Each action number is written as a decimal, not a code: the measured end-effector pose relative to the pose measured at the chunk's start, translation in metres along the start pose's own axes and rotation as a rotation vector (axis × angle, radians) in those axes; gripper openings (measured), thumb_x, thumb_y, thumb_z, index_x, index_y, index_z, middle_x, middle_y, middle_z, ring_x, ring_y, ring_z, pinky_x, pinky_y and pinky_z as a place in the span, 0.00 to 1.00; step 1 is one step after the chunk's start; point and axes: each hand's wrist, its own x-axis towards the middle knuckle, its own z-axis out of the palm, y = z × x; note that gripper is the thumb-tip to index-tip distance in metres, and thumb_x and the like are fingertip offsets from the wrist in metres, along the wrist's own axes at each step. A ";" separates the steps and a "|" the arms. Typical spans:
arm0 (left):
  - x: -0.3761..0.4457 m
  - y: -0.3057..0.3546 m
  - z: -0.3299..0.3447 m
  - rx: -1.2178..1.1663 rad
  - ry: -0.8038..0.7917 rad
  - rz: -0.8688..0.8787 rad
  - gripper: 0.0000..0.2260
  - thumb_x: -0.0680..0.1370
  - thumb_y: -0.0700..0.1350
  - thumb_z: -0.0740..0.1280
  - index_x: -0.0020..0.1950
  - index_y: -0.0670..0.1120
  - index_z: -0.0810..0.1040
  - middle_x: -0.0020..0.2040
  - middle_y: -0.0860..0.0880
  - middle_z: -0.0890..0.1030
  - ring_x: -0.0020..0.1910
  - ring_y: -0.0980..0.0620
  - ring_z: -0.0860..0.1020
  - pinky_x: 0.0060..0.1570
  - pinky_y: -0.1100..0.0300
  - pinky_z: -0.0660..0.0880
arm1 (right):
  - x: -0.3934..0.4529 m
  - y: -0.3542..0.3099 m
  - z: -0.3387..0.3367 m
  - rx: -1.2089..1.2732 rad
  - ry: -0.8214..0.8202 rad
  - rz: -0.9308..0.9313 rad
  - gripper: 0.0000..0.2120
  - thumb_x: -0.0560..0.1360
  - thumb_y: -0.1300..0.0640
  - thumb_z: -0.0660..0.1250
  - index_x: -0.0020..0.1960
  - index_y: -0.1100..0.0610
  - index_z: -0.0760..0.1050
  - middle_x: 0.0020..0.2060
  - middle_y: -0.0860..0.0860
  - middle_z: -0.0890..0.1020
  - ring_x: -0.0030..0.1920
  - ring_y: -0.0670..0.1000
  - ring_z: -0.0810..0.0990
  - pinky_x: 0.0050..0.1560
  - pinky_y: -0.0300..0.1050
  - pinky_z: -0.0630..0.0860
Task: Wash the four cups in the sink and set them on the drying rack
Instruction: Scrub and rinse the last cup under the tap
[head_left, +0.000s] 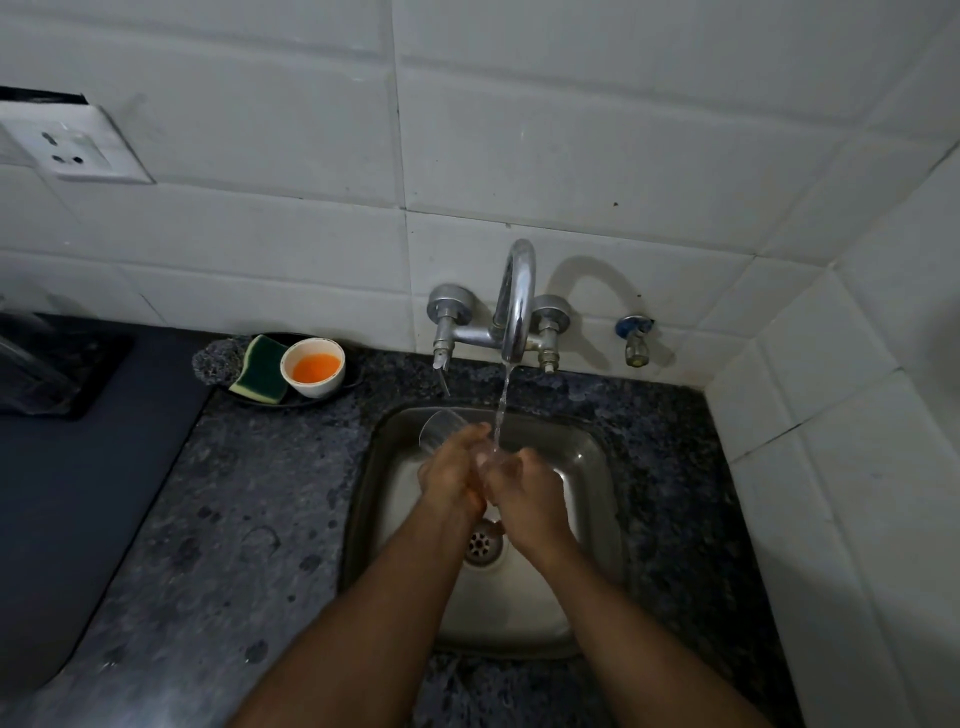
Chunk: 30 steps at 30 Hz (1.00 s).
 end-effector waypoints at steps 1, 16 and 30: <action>-0.001 0.000 0.000 0.008 -0.017 -0.002 0.11 0.72 0.36 0.77 0.52 0.38 0.83 0.41 0.41 0.82 0.33 0.46 0.81 0.33 0.56 0.80 | 0.000 -0.004 0.000 0.192 -0.035 0.153 0.19 0.80 0.41 0.69 0.50 0.58 0.82 0.34 0.50 0.83 0.32 0.49 0.82 0.36 0.53 0.83; 0.007 -0.006 -0.007 -0.012 -0.061 0.013 0.28 0.62 0.45 0.83 0.60 0.39 0.83 0.46 0.40 0.82 0.38 0.43 0.83 0.37 0.53 0.81 | -0.009 -0.015 -0.015 0.542 -0.201 0.387 0.20 0.82 0.44 0.68 0.56 0.61 0.83 0.34 0.55 0.81 0.26 0.48 0.74 0.30 0.49 0.80; 0.000 0.001 -0.001 0.022 -0.012 0.036 0.21 0.69 0.44 0.80 0.58 0.36 0.83 0.49 0.39 0.85 0.46 0.42 0.85 0.47 0.49 0.83 | -0.011 -0.022 -0.017 0.293 -0.161 0.261 0.22 0.79 0.38 0.69 0.52 0.57 0.85 0.38 0.54 0.86 0.31 0.52 0.83 0.36 0.53 0.85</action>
